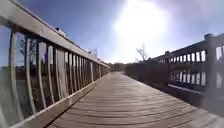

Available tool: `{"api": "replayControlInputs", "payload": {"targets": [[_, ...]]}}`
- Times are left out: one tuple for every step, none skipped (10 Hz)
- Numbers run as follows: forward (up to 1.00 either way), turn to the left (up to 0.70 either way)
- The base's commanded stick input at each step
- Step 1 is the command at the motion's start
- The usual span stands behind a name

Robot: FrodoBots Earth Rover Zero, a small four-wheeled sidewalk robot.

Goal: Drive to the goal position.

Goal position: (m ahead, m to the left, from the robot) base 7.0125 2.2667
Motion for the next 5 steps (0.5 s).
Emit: {"api": "replayControlInputs", "payload": {"targets": [[1.00,0.07],[1.00,0.05],[1.00,0.03],[1.00,0.02],[1.00,0.01]]}}
